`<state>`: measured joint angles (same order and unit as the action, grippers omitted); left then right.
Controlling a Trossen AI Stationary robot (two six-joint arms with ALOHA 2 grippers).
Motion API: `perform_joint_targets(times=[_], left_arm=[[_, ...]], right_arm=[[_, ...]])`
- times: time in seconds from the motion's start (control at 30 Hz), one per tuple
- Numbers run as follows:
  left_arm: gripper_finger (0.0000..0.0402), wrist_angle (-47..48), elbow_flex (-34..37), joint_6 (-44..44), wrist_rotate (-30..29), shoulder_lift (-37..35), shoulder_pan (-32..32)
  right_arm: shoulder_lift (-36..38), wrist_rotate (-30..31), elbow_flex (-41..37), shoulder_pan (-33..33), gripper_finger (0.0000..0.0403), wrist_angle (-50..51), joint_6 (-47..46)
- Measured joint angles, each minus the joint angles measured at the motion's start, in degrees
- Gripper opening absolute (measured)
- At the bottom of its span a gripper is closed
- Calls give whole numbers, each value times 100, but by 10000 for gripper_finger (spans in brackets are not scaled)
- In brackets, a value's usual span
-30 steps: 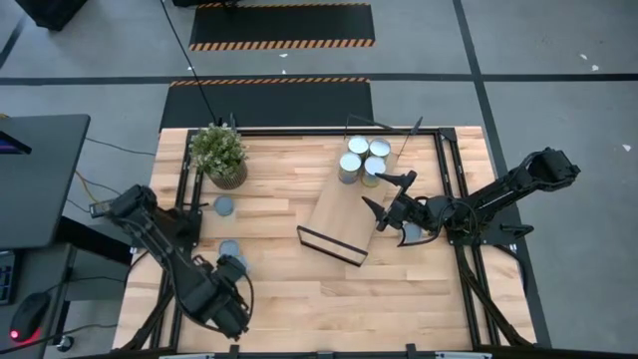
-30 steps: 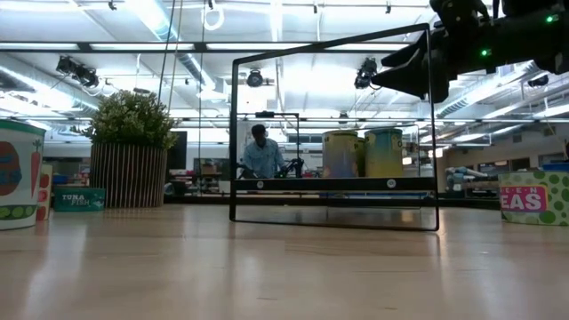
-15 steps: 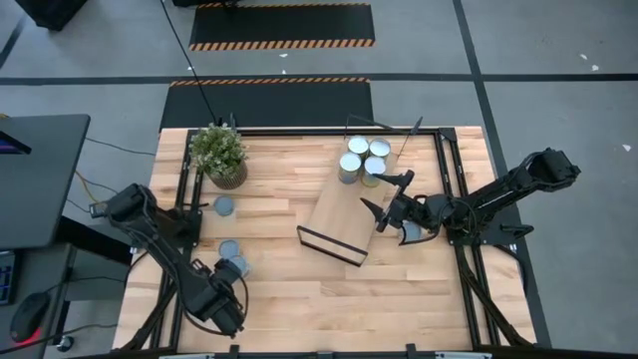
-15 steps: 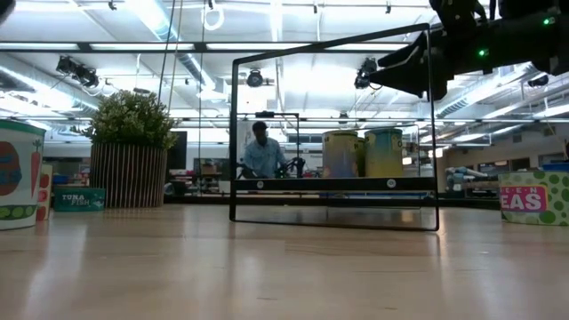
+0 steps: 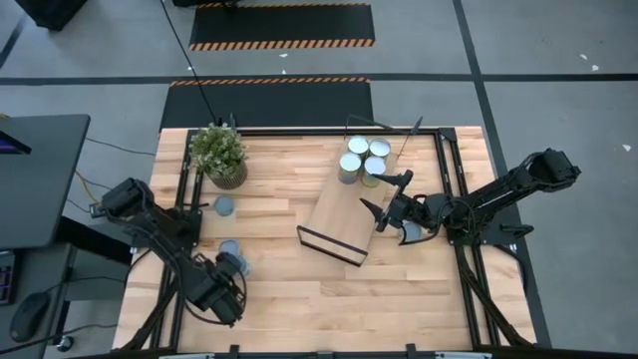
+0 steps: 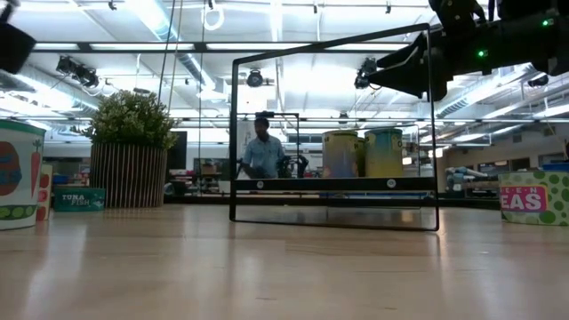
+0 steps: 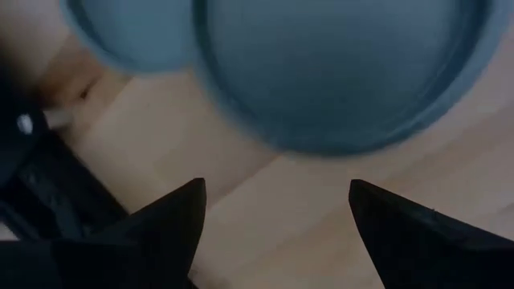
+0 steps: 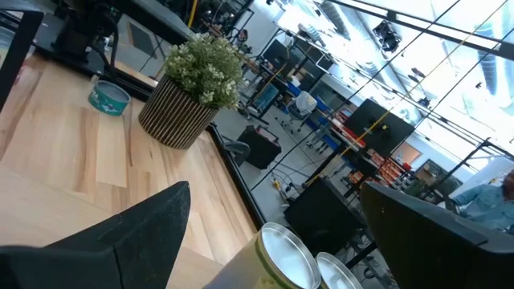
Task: Pick and place cans onto a shelf
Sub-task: Put the canned mixed vegetables on the shelf
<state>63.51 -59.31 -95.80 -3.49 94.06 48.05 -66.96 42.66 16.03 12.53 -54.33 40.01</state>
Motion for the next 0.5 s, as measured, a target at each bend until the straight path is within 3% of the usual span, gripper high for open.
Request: perform_joint_targets(times=[0.1, 0.5], left_arm=[[313, -87, 0, 354, -54, 0, -112], [314, -88, 0, 350, -76, 0, -408]], right_arm=[[0, -1, 0, 0, 372, 2, 2], [0, -29, 0, 0, 372, 11, -107]])
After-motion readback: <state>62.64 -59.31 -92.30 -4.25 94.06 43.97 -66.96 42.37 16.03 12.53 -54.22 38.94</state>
